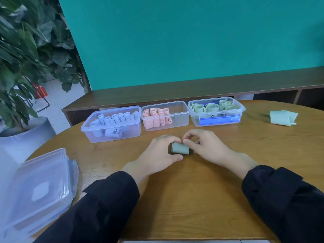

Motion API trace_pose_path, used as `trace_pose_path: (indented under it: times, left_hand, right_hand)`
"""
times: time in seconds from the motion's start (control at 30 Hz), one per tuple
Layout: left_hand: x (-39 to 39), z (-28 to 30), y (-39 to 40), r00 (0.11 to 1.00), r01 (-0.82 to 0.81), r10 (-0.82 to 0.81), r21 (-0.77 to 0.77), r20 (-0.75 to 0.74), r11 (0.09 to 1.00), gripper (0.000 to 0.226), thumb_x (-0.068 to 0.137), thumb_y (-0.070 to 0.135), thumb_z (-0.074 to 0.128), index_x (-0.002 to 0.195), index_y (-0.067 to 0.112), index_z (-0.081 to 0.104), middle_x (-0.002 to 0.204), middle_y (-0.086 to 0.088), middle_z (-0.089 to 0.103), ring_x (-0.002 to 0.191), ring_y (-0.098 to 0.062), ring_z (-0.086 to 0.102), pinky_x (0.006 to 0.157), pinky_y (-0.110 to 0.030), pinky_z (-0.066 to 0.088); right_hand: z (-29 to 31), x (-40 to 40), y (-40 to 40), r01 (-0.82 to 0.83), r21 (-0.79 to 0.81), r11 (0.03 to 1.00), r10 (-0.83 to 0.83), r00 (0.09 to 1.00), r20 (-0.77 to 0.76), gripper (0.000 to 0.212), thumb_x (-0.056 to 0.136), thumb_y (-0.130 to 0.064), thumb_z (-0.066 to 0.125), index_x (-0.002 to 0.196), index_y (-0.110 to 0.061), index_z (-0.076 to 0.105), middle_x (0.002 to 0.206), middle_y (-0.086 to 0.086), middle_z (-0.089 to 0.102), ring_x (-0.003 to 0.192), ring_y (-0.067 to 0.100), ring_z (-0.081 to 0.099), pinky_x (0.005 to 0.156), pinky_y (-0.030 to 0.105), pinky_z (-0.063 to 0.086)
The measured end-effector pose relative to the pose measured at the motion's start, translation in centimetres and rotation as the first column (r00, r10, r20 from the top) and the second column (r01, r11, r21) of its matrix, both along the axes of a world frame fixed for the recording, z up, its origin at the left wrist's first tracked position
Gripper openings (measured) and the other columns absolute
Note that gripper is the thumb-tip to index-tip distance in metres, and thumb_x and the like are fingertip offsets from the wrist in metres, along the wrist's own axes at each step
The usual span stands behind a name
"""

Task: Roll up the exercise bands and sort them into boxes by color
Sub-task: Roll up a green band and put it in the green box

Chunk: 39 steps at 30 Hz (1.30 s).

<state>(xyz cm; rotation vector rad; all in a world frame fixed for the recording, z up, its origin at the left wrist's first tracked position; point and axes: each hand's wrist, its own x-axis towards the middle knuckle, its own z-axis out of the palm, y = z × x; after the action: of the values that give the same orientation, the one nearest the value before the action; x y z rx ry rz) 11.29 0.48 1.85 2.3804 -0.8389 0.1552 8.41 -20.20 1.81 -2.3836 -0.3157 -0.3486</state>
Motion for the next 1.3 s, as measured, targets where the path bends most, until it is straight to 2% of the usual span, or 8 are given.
trace_pose_path:
  times: [0.07,0.17,0.37,0.57,0.7,0.93,1.13,1.3]
  left_hand:
    - [0.6,-0.1,-0.1,1.0,0.009,-0.009,0.012,0.012,1.0,0.04,0.08,0.032,0.083,0.116,0.033,0.067,0.113,0.014,0.061,0.103,-0.003,0.054,0.089,-0.017,0.037]
    - [1.5,-0.4,-0.4,1.0,0.009,-0.009,0.045,-0.015,0.999,0.049,0.083,0.035,0.08,0.128,0.036,0.062,0.123,0.007,0.058,0.115,-0.009,0.052,0.099,-0.023,0.037]
    - [3.1,-0.9,-1.5,0.998,-0.04,0.042,0.058,-0.036,0.998,0.064,0.087,0.032,0.077,0.145,0.034,0.05,0.142,0.007,0.049,0.135,-0.014,0.041,0.117,-0.038,0.033]
    - [3.6,-1.5,-2.2,0.996,-0.076,0.081,-0.102,0.041,0.992,0.038,0.09,0.023,0.075,0.125,0.031,0.062,0.121,0.013,0.063,0.112,-0.007,0.055,0.098,-0.025,0.043]
    - [3.8,-1.6,-2.2,0.993,-0.116,0.103,-0.265,-0.064,0.957,0.032,0.09,0.024,0.076,0.119,0.029,0.067,0.109,0.017,0.068,0.102,0.008,0.058,0.082,-0.005,0.042]
    - [2.9,-0.7,-3.6,0.982,-0.086,0.001,-0.445,-0.187,0.891,0.033,0.087,0.027,0.078,0.118,0.029,0.067,0.109,0.017,0.072,0.101,0.001,0.066,0.09,-0.023,0.053]
    - [2.0,-0.5,-4.9,0.98,-0.166,0.091,-0.476,-0.178,0.863,0.049,0.091,0.044,0.07,0.138,0.039,0.055,0.125,0.024,0.061,0.101,0.012,0.06,0.09,-0.018,0.047]
    - [1.7,-0.4,-4.9,0.975,-0.173,0.088,-0.454,-0.202,0.874,0.045,0.093,0.045,0.068,0.135,0.04,0.055,0.124,0.024,0.061,0.1,0.014,0.058,0.085,-0.013,0.043]
  right_hand:
    - [-0.3,0.2,-0.3,-0.015,0.023,1.0,0.015,1.0,-0.014,0.004,0.094,-0.04,0.066,0.092,-0.037,0.066,0.093,-0.021,0.066,0.065,0.004,0.06,0.066,0.022,0.044]
    - [-0.8,0.8,-1.0,-0.024,0.009,1.0,0.025,0.997,-0.071,0.027,0.086,-0.049,0.074,0.108,-0.037,0.066,0.105,-0.019,0.062,0.072,0.004,0.061,0.068,0.016,0.045]
    - [-0.9,2.3,-1.5,0.013,-0.087,0.996,-0.02,0.997,-0.075,0.038,0.091,-0.046,0.069,0.126,-0.033,0.061,0.112,-0.012,0.055,0.08,0.003,0.058,0.083,0.03,0.048]
    - [-1.3,3.1,-1.8,0.011,-0.037,0.999,-0.013,0.998,-0.068,0.036,0.095,-0.052,0.059,0.123,-0.031,0.065,0.108,-0.01,0.06,0.079,0.001,0.055,0.075,0.024,0.04]
    - [-1.1,2.8,-1.7,-0.017,0.113,0.993,0.02,1.0,-0.02,0.047,0.083,-0.05,0.076,0.126,-0.035,0.063,0.111,-0.015,0.061,0.071,0.002,0.058,0.071,0.015,0.046]
    - [0.3,1.7,-2.6,0.029,0.36,0.932,-0.048,0.998,0.044,0.031,0.078,-0.03,0.087,0.106,-0.033,0.074,0.094,-0.009,0.069,0.071,0.007,0.055,0.074,0.024,0.05]
    - [4.3,1.7,-6.2,0.187,0.312,0.931,-0.215,0.975,0.057,0.02,0.079,-0.033,0.086,0.093,-0.026,0.073,0.085,-0.008,0.069,0.068,0.004,0.055,0.062,0.012,0.044]
    - [8.0,4.7,-8.8,0.237,0.331,0.913,-0.283,0.954,0.096,0.013,0.083,-0.024,0.082,0.092,-0.019,0.075,0.085,0.011,0.071,0.063,0.013,0.057,0.047,0.021,0.049]
